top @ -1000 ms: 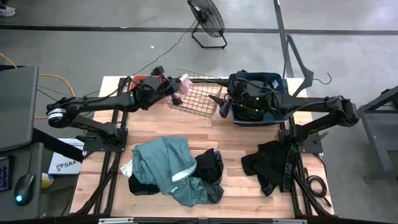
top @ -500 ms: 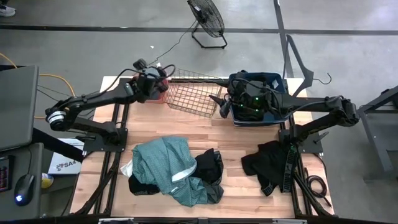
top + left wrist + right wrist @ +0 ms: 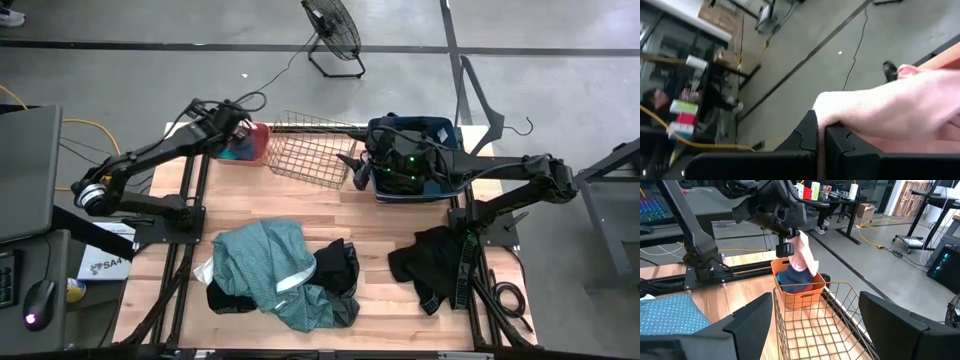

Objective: Pick & Place Cloths
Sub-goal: Put the light pink sock into the orange bin

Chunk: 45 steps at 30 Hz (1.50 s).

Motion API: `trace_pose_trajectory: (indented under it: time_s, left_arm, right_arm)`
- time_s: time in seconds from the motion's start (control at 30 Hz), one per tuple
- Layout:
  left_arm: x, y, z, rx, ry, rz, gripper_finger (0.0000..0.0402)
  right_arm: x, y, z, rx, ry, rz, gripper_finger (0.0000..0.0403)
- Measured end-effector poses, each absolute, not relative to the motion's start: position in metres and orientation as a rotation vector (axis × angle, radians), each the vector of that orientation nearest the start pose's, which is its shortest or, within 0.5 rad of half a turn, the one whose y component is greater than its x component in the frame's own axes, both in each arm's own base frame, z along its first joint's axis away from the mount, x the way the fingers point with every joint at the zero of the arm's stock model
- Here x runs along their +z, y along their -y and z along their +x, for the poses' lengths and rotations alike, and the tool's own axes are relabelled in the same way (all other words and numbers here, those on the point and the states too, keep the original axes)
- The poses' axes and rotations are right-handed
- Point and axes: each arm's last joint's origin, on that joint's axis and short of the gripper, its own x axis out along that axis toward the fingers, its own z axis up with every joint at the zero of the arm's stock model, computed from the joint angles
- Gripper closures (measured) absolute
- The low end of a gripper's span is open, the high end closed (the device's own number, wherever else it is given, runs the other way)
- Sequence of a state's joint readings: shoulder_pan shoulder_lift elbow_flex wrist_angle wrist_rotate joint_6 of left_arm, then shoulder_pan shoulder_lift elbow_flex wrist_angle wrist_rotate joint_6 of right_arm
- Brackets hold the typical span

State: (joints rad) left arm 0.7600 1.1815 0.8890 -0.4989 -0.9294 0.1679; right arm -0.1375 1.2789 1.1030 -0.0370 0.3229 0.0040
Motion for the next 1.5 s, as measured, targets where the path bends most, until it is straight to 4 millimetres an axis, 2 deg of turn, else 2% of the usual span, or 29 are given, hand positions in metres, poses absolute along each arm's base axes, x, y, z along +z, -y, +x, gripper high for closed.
trace_pose_trajectory:
  time_s: [0.27,0.4,0.6,0.77,1.0,1.23,1.5]
  left_arm:
    - [0.267,-0.171,0.144,1.503,-1.067,0.099,0.0401]
    - [0.262,-0.171,0.146,1.417,-1.063,0.027,0.0401]
    - [0.254,-0.176,0.15,1.48,-1.06,-0.008,0.0401]
    - [0.244,-0.18,0.155,1.435,-1.078,-0.06,0.0401]
    - [0.22,-0.198,0.159,1.438,-1.13,-0.165,0.0401]
    - [0.193,-0.222,0.145,1.347,-1.176,-0.415,0.0401]
    - [0.174,-0.233,0.143,1.248,-1.198,-0.546,0.0401]
  right_arm:
    - [0.351,0.049,0.285,-0.459,-0.224,-0.013,0.0114]
    - [0.351,0.049,0.285,-0.46,-0.223,-0.007,0.0114]
    - [0.35,0.049,0.284,-0.461,-0.228,0.008,0.0114]
    - [0.35,0.049,0.284,-0.461,-0.229,0.008,0.0114]
    - [0.35,0.049,0.284,-0.461,-0.23,0.008,0.0114]
    - [0.35,0.049,0.284,-0.461,-0.235,0.008,0.0114]
    - [0.35,0.049,0.284,-0.462,-0.235,0.011,0.0114]
